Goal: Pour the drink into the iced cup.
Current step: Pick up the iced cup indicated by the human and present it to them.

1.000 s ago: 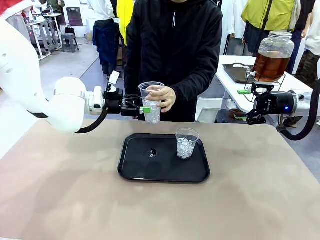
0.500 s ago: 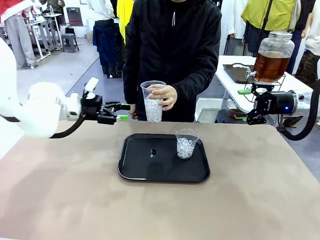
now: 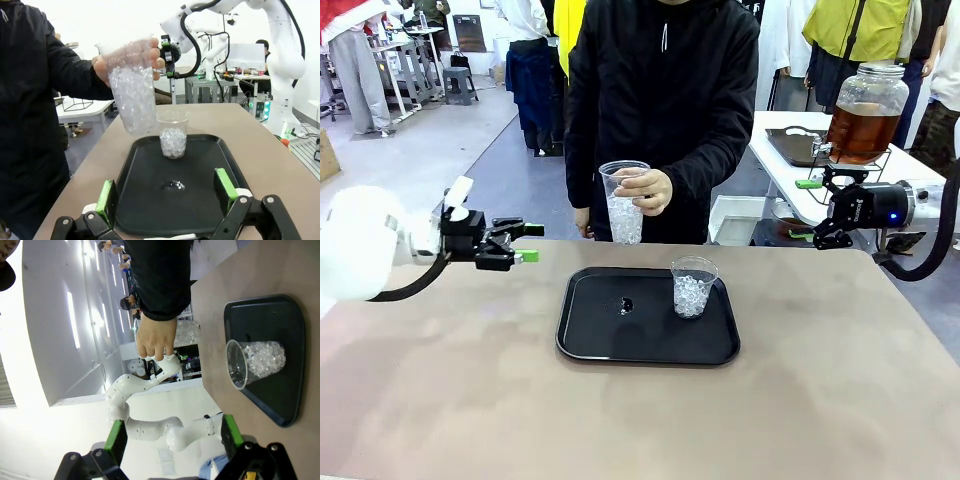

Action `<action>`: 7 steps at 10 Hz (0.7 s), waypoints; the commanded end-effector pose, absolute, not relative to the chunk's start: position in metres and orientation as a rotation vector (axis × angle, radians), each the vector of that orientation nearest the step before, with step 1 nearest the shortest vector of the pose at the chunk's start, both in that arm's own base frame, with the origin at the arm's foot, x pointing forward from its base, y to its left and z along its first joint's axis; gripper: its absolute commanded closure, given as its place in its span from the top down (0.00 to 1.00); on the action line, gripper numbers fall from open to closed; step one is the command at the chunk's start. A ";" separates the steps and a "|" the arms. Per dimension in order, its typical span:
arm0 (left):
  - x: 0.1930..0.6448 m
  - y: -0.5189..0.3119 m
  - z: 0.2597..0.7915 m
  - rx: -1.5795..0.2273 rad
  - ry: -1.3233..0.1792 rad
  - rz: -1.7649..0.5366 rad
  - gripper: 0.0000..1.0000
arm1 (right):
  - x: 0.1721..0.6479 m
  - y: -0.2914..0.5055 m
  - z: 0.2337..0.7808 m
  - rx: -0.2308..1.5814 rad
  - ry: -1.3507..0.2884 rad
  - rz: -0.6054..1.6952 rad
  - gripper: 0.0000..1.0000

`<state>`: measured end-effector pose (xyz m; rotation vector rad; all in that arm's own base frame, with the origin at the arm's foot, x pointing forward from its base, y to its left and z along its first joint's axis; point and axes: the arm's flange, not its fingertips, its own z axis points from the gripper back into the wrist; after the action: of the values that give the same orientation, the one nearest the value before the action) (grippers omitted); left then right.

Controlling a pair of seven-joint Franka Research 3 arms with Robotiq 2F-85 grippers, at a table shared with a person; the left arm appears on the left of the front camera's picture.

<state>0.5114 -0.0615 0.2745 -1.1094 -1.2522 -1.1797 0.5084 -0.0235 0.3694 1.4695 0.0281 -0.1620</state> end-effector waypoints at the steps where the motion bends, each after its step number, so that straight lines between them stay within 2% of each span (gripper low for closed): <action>1: 0.500 -0.051 0.271 -1.092 -1.283 -1.185 1.00 | 0.508 -0.022 0.370 1.466 0.021 -0.165 1.00; 2: 0.511 -0.061 0.274 -1.109 -1.252 -1.180 1.00 | 0.508 -0.022 0.370 1.466 0.021 -0.165 1.00; 7: 0.511 -0.061 0.274 -1.109 -1.252 -1.180 1.00 | 0.508 -0.022 0.370 1.466 0.021 -0.165 1.00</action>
<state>0.5100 -0.0615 0.2725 -1.1048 -1.2554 -1.1859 0.5084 -0.0235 0.3694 1.4695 0.0281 -0.1621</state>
